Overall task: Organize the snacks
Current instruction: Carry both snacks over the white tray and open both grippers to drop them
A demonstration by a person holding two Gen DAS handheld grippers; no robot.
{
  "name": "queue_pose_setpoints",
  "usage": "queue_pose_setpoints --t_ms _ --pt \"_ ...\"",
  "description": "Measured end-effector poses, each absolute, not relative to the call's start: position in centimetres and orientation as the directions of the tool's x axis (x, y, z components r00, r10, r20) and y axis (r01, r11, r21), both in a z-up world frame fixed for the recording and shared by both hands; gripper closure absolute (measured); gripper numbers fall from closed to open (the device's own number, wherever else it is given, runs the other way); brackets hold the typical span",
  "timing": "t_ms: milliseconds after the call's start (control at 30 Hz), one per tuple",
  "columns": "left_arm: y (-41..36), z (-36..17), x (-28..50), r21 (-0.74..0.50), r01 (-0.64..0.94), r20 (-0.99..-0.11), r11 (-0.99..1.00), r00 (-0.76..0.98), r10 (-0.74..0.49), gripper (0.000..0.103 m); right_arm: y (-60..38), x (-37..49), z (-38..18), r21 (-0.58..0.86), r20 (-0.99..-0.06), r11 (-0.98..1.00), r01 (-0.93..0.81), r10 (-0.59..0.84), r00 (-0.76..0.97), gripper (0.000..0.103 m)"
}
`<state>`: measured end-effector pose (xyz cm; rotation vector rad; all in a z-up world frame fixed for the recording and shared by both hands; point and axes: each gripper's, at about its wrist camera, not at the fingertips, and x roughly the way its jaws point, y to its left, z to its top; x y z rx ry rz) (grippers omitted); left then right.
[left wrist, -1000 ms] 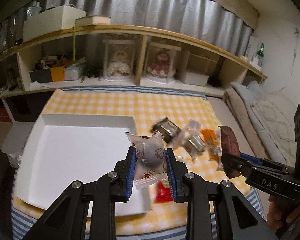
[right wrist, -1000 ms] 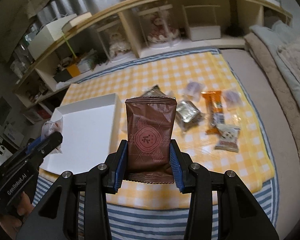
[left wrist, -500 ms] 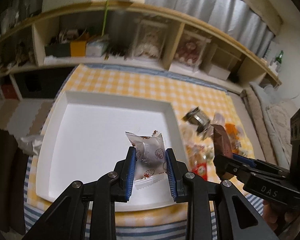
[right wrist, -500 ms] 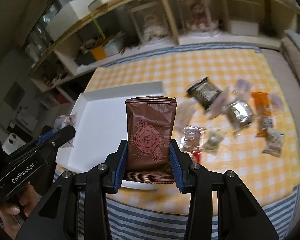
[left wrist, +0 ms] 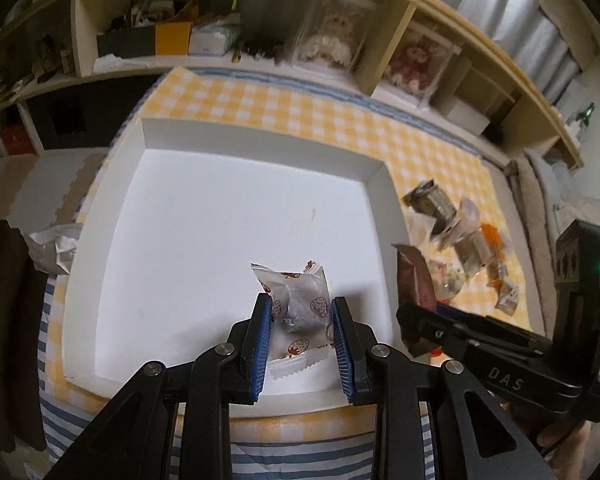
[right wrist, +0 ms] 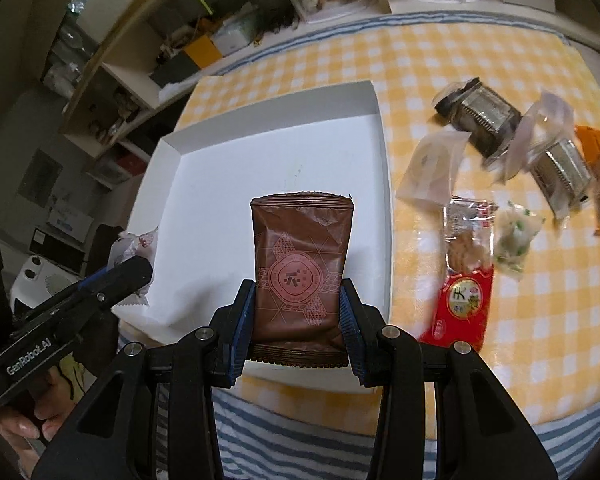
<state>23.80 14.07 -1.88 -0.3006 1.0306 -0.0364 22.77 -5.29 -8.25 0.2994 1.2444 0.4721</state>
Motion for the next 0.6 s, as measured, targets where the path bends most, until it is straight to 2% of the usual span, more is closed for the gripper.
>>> queue_pose_setpoints --t_ms 100,167,233,300,433,600 --pt "13.7 -3.2 25.4 -0.251 -0.125 -0.859 0.96 0.487 -0.161 0.072 -5.4 23.1 -9.0 0.477 -0.825 0.861 -0.173 0.507 0.25 0.059" --pt "13.7 -3.7 26.0 -0.245 -0.131 -0.866 0.961 0.474 -0.157 0.065 -5.5 23.2 -9.2 0.471 -0.829 0.865 -0.171 0.5 0.249 0.053" --pt "13.5 -3.8 26.2 -0.232 -0.136 -0.871 0.963 0.47 -0.144 0.05 -5.8 23.1 -9.5 0.455 -0.84 0.875 -0.166 0.483 0.245 0.051" --pt "13.3 -3.9 26.2 -0.222 -0.131 -0.873 0.966 0.468 -0.137 0.043 -6.1 22.9 -9.8 0.449 -0.846 0.879 -0.16 0.475 0.241 0.05" --pt "13.1 -3.9 25.6 -0.2 -0.13 -0.878 0.971 0.463 -0.118 0.03 -6.7 22.4 -10.0 0.423 -0.86 0.893 -0.155 0.45 0.24 0.042" --pt "13.1 -3.2 24.3 -0.151 -0.145 -0.875 0.978 0.481 -0.064 0.011 -6.8 21.7 -9.3 0.385 -0.873 0.907 -0.169 0.417 0.252 0.026"
